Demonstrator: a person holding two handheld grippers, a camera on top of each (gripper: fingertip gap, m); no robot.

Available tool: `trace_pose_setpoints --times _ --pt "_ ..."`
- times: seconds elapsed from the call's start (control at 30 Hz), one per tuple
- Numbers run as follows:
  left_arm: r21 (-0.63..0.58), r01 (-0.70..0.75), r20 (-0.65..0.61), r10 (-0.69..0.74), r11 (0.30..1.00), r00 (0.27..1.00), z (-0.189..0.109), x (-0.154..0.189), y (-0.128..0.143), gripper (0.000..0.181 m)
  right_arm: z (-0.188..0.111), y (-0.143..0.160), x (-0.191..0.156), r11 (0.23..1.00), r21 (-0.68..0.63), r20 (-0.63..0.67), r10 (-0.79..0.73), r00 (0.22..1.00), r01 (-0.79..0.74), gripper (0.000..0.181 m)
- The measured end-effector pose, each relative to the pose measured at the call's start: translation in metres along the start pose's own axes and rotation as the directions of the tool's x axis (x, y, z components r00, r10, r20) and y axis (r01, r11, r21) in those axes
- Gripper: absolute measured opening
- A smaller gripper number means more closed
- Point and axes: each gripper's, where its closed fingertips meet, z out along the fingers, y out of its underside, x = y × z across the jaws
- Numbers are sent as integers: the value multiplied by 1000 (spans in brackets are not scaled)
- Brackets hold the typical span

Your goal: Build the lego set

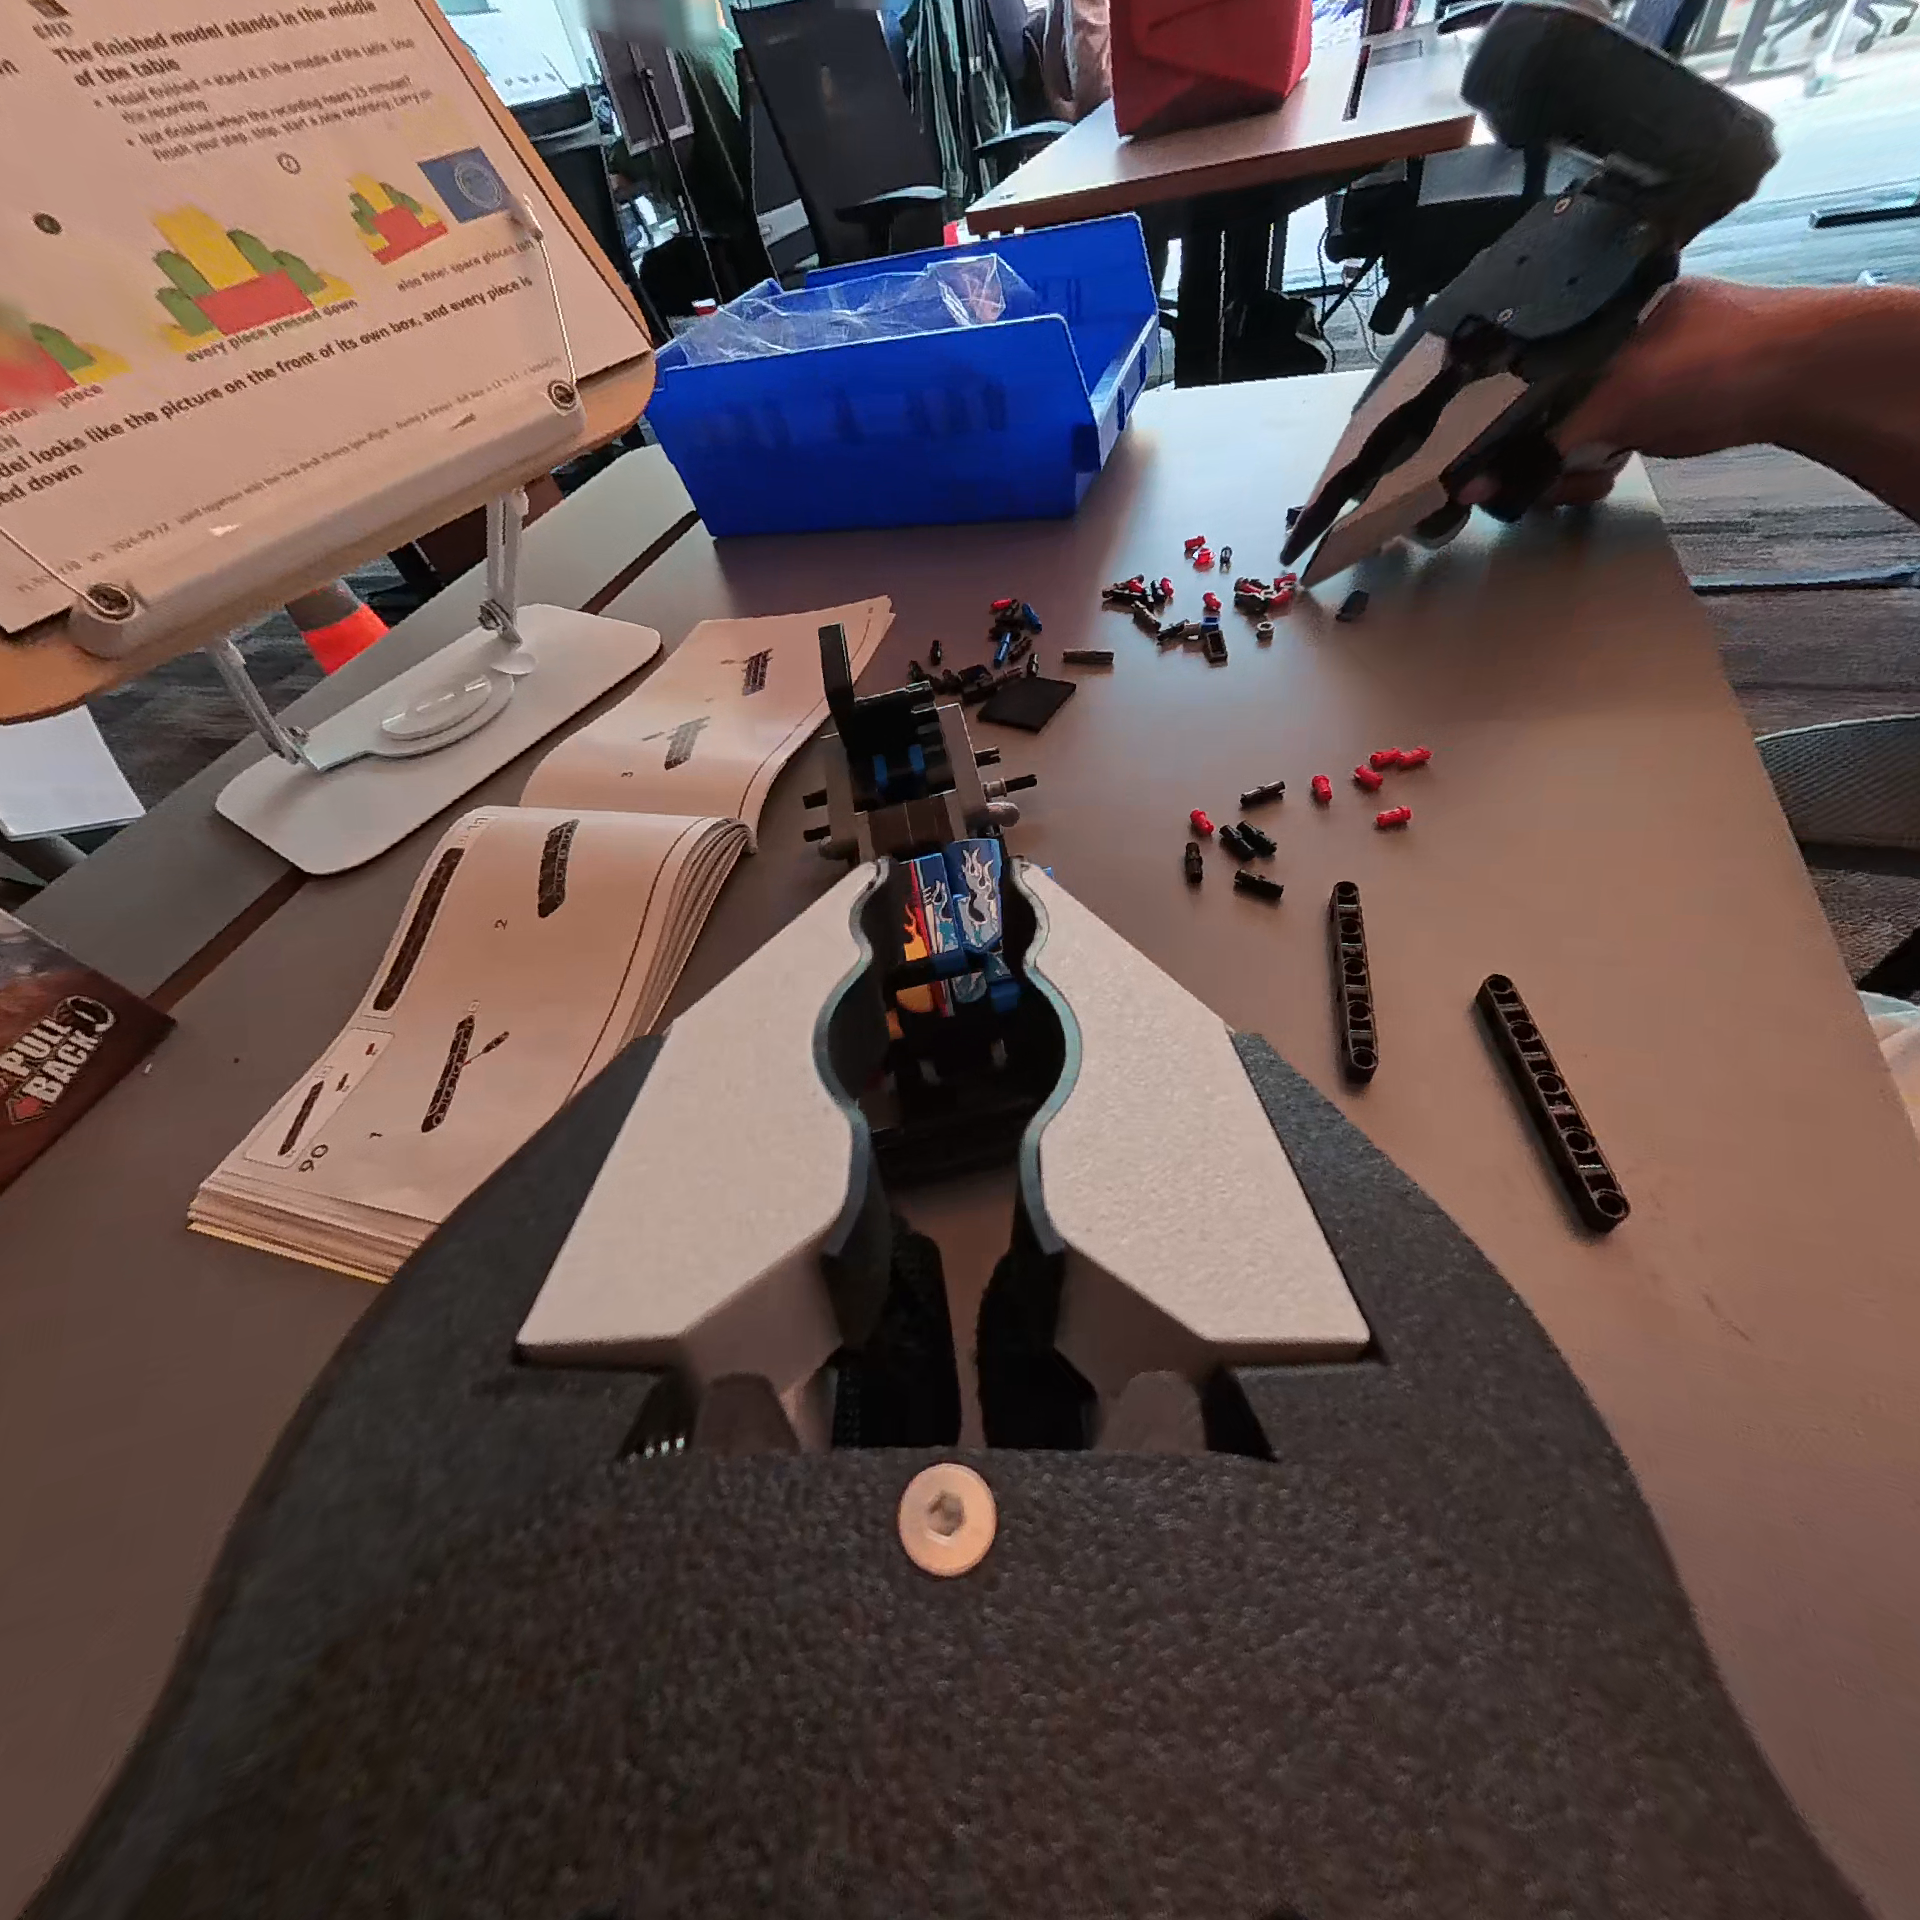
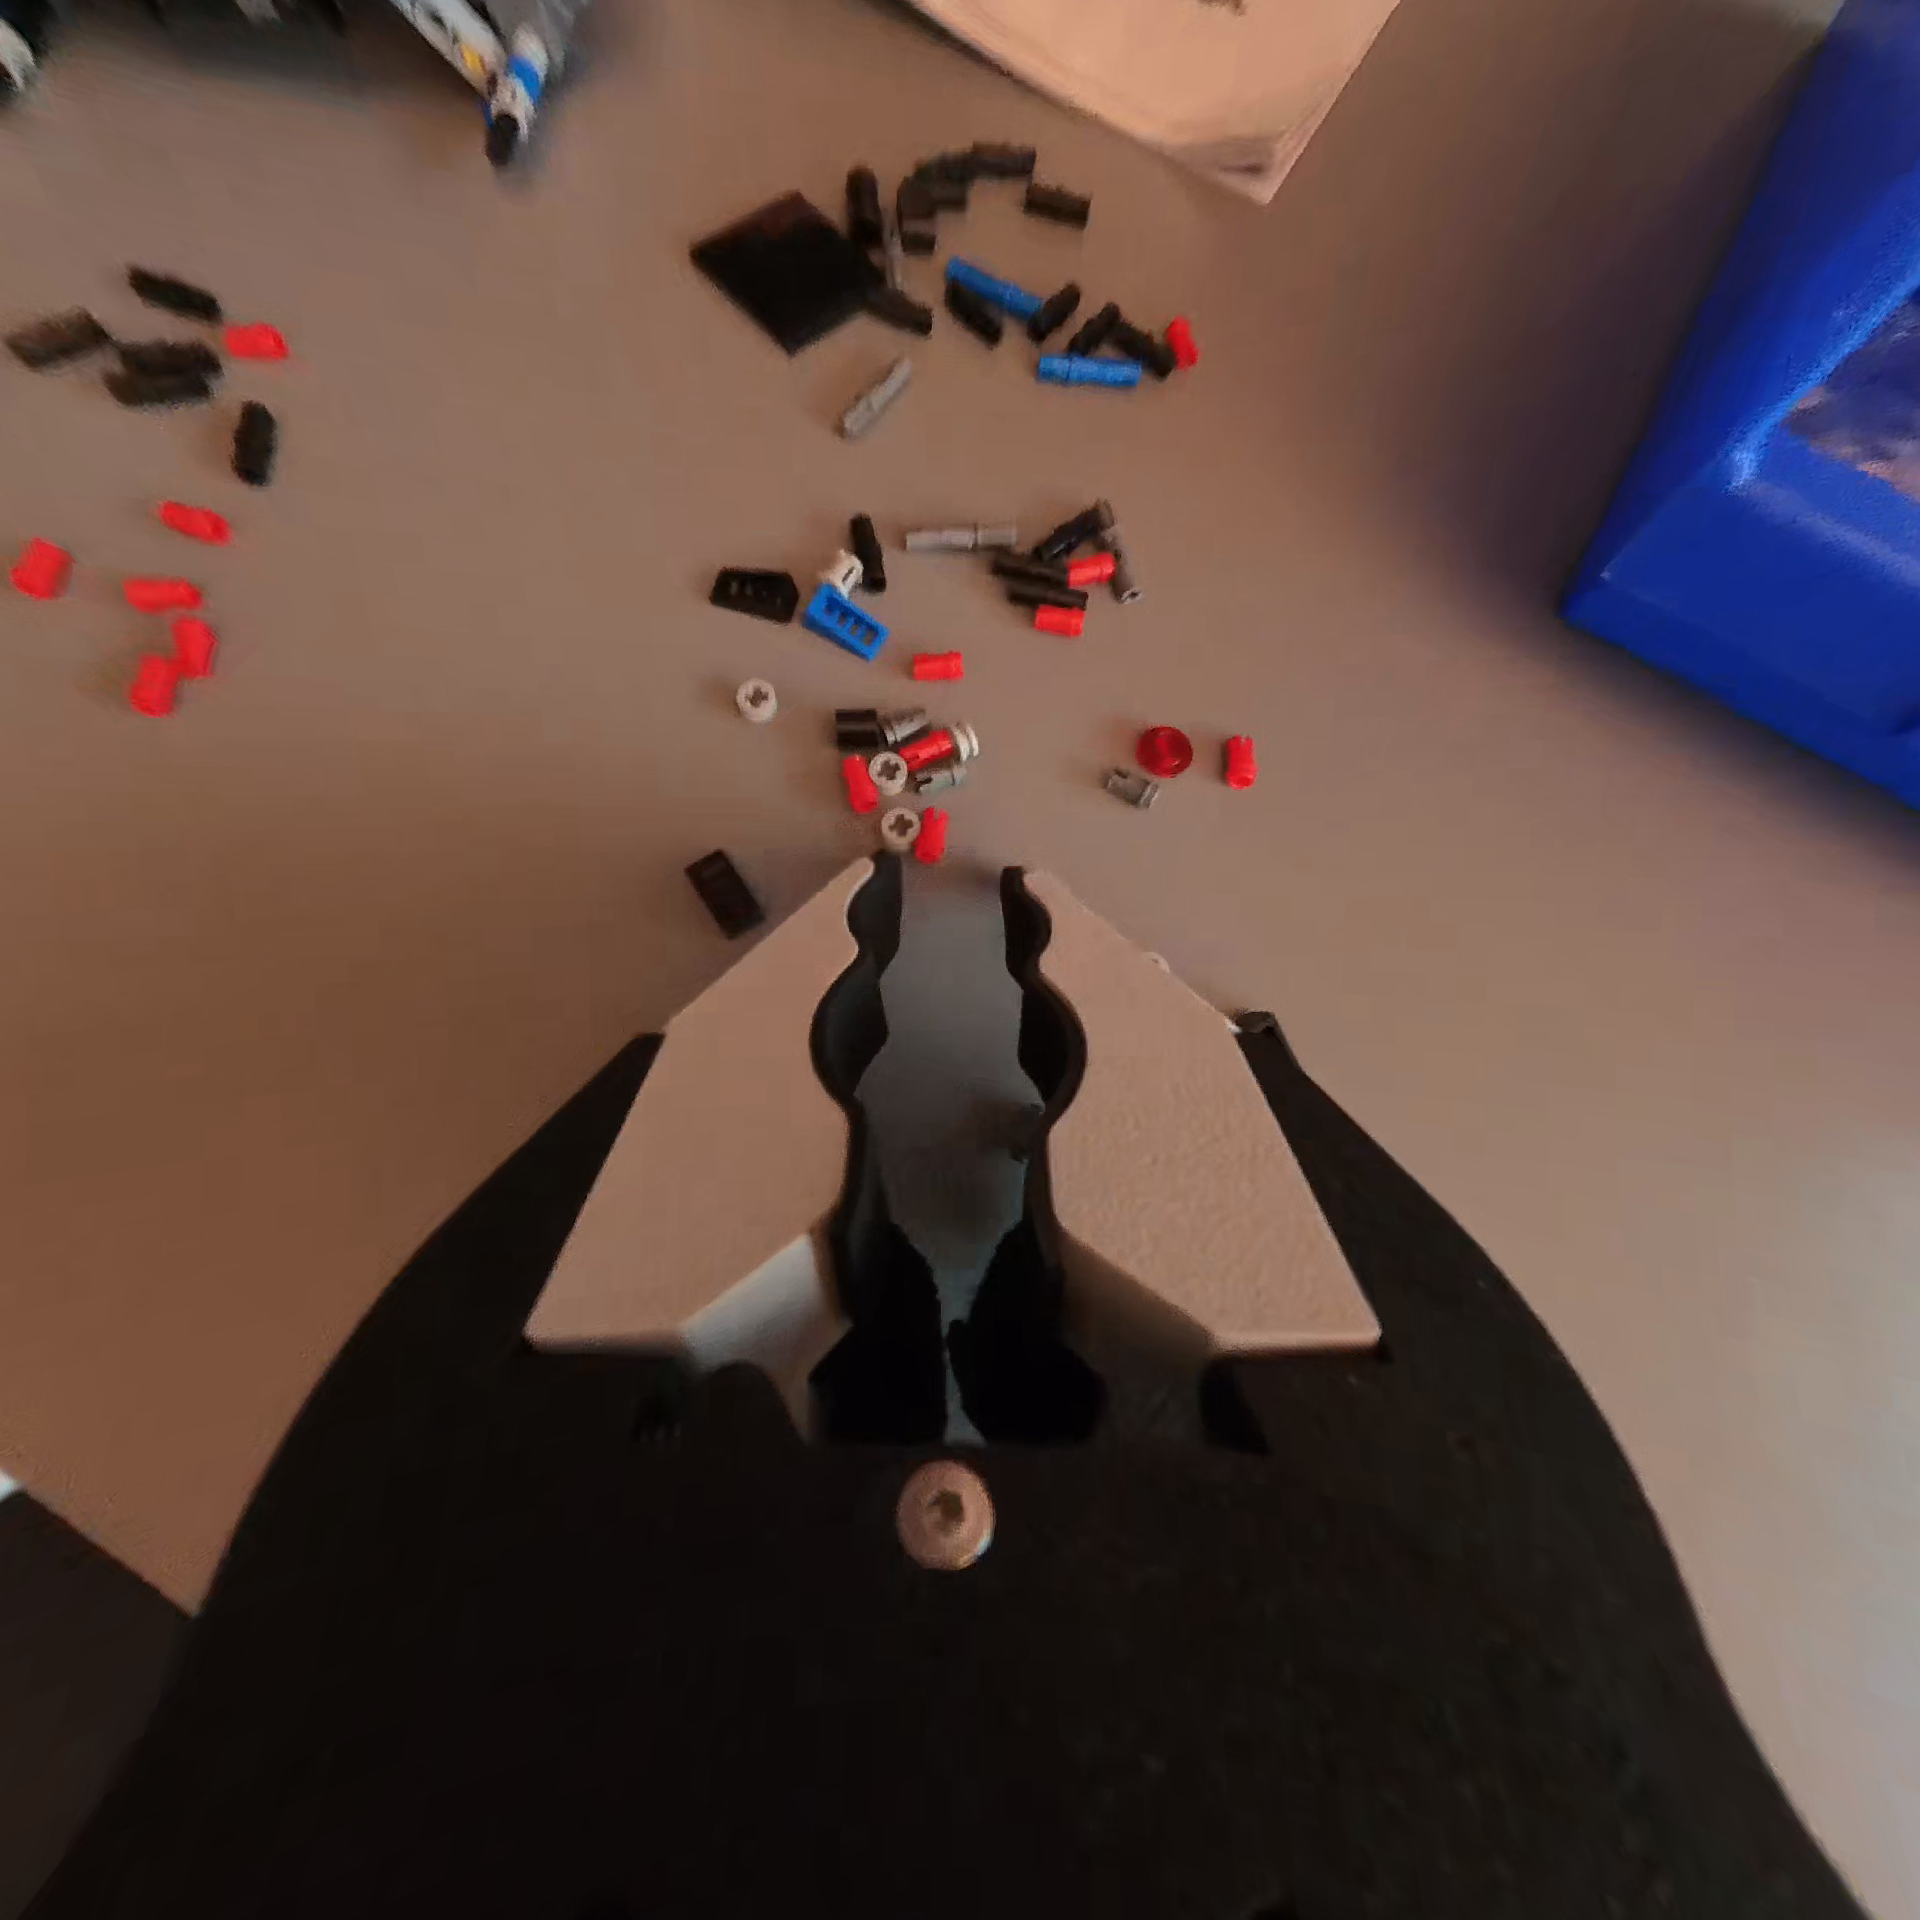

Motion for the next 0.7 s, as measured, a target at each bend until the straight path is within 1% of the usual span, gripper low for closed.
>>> trace_pose_setpoints --times 0.1,0.17,0.3,0.33,0.4,0.47,0.5,0.57,0.6,0.63,0.7 --pt "-1 -10 -9 10 1000 1000 0 3 -1 16 3 -3 0 999 1 24 -42 999 42 16" --pt "-2 -14 -15 14 1000 1000 1 5 -1 16 5 -4 -2 999 3 61 -45 997 45 12" --pt "-7 -27 -21 27 1000 999 2 7 0 16 6 -5 -1 998 4 76 -58 995 58 5" --pt "-8 -28 -19 28 1000 999 2 7 0 16 5 -4 -3 998 -1 89 -57 994 57 5" --pt "-8 -22 -18 22 1000 1000 1 6 0 16 -3 -2 -2 998 -20 72 -63 995 64 5" --pt "-9 -7 -22 7 1000 1000 1 6 0 16 -18 -16 -11 996 27 75 -83 994 81 4" --pt "-9 -2 -25 2 1000 1000 1 6 1 16 -26 -30 -23 993 77 101 -98 990 91 4" --pt "-19 -5 -27 5 1000 1000 2 6 4 16 -30 -56 -71 979 155 235 -168 957 134 4" --pt "-30 -10 -24 9 1000 1000 3 5 7 16 -26 -61 -99 971 164 307 -218 926 175 4" --pt "-37 -11 -24 10 999 1000 4 5 9 16 -20 -60 -121 961 156 349 -272 897 230 5" --pt "-46 4 -32 -6 999 999 7 3 15 16 -5 -58 -143 943 139 352 -332 875 302 4"
